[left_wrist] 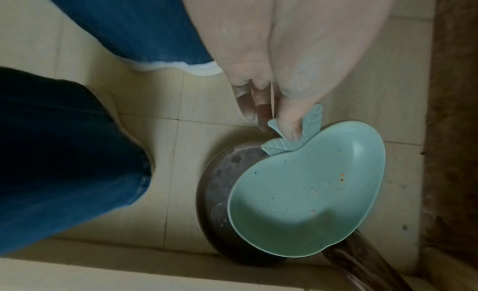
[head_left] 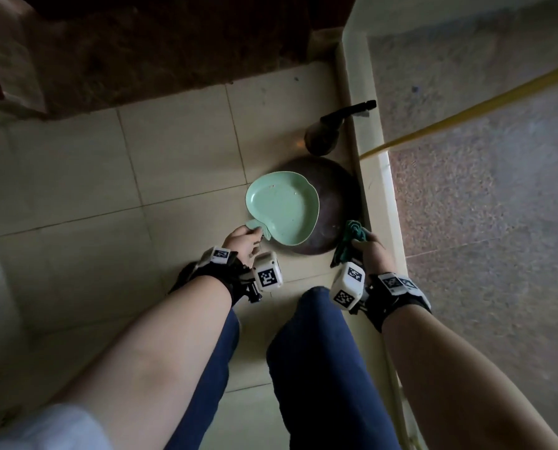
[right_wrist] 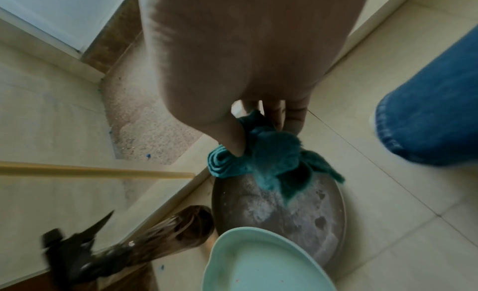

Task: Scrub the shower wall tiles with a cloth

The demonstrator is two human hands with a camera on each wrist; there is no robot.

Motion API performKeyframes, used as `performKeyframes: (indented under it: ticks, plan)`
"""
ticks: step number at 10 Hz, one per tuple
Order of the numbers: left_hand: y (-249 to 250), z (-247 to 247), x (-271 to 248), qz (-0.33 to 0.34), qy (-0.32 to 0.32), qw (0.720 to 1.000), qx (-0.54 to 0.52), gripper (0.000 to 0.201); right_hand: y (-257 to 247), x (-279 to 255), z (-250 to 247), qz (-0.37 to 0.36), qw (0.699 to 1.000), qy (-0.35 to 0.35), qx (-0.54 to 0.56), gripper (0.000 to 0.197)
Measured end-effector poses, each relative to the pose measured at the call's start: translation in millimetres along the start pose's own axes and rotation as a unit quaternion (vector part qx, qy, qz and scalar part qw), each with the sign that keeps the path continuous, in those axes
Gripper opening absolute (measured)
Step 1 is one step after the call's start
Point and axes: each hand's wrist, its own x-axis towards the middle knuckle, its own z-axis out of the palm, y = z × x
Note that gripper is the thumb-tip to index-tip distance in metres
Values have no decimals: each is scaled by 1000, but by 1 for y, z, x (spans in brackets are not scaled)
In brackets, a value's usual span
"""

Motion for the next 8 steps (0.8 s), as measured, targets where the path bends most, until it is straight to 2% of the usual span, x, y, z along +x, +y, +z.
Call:
performKeyframes:
  ticks: [2, 3, 4, 6, 7, 8]
  plan:
    - [-14, 30, 83, 12, -3, 1000, 21, 24, 24, 68, 17, -8, 998, 15, 52, 46]
    - [-20, 42, 119, 23, -13, 998, 50, 31, 32, 95, 23, -24, 998, 28, 41, 49]
    - [-26, 52, 144, 31, -12, 997, 65, 31, 38, 114, 28, -13, 999, 24, 44, 48]
    - [-37, 65, 171, 32, 7, 997, 71, 34, 50, 129, 25, 14, 999, 32, 37, 40]
    - [-37, 67, 172, 19, 23, 999, 45, 45, 50, 125, 19, 20, 998, 31, 55, 39]
    - [-36, 60, 166, 30, 47, 997, 61, 62, 47, 114, 9, 23, 997, 38, 59, 39]
